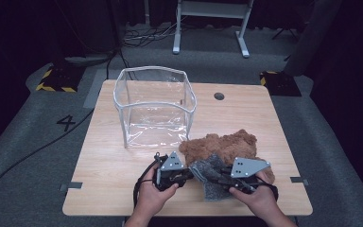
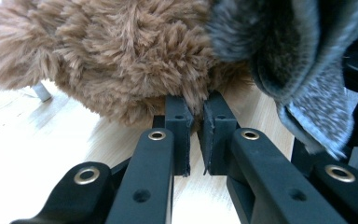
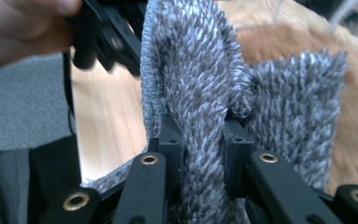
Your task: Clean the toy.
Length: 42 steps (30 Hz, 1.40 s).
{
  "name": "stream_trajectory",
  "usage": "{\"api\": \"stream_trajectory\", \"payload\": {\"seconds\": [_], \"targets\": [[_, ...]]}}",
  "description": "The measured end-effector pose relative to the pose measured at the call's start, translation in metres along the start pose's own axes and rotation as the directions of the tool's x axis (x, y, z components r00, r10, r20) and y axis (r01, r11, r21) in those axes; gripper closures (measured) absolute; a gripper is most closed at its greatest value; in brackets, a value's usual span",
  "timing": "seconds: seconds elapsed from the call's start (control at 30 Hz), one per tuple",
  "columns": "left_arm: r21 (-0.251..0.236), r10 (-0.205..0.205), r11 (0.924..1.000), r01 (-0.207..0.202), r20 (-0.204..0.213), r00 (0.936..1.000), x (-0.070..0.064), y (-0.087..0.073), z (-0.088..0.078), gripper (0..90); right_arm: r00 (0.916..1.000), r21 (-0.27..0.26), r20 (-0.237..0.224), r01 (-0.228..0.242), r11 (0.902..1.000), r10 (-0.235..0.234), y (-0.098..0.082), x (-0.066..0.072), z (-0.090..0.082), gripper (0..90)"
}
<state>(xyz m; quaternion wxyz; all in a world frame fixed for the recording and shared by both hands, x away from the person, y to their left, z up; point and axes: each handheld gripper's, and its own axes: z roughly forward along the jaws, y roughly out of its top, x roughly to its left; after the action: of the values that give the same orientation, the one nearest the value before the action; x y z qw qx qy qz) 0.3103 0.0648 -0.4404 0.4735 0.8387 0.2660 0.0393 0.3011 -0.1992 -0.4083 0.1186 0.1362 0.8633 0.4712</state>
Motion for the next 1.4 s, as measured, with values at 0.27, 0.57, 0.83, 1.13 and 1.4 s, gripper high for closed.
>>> {"api": "stream_trajectory", "payload": {"seconds": [0.27,0.57,0.83,1.13,1.4], "targets": [[-0.015,-0.014,0.9998,0.014,-0.025,0.9996,0.005,-0.002,-0.004,82.7,0.9967,0.076,0.076,-0.032,0.9966,0.027,-0.027,-0.012,-0.008,74.9],[-0.025,-0.026,0.9994,0.025,-0.034,0.9991,0.009,-0.004,-0.008,82.7,0.9929,0.134,0.115,-0.047,0.9899,0.031,-0.046,-0.020,-0.012,74.9],[-0.058,-0.051,0.9972,0.048,-0.056,0.9971,0.013,-0.006,-0.018,85.0,0.9908,0.202,0.126,-0.075,0.9765,0.051,-0.064,-0.023,-0.023,75.0],[-0.114,-0.073,0.9913,0.067,-0.058,0.9956,0.021,-0.008,-0.032,85.9,0.9724,0.229,0.210,-0.149,0.9621,0.101,-0.089,-0.033,-0.052,74.7],[-0.081,-0.058,0.9953,0.053,-0.054,0.9969,0.019,-0.009,-0.027,74.1,0.9342,0.197,0.312,-0.242,0.9501,0.173,-0.105,-0.053,-0.088,74.6]]}}
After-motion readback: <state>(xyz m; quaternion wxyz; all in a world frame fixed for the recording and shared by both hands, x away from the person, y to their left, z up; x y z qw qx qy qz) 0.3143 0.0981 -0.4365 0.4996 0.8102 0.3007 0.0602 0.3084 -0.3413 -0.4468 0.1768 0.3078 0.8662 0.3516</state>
